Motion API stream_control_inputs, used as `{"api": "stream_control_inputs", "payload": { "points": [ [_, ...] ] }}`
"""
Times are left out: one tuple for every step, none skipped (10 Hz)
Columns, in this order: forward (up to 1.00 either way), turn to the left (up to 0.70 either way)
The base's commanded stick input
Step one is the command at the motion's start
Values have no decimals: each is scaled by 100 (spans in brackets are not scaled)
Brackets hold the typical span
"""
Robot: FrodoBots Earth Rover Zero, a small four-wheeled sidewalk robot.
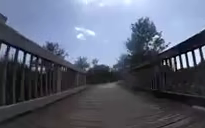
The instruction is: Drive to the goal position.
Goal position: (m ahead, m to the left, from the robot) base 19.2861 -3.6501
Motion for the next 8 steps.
{"api": "stream_control_inputs", "payload": {
  "points": [
    [85, 0],
    [85, 0],
    [85, 0],
    [85, 0],
    [85, 0],
    [85, 0],
    [85, 0],
    [85, 0]
  ]
}}
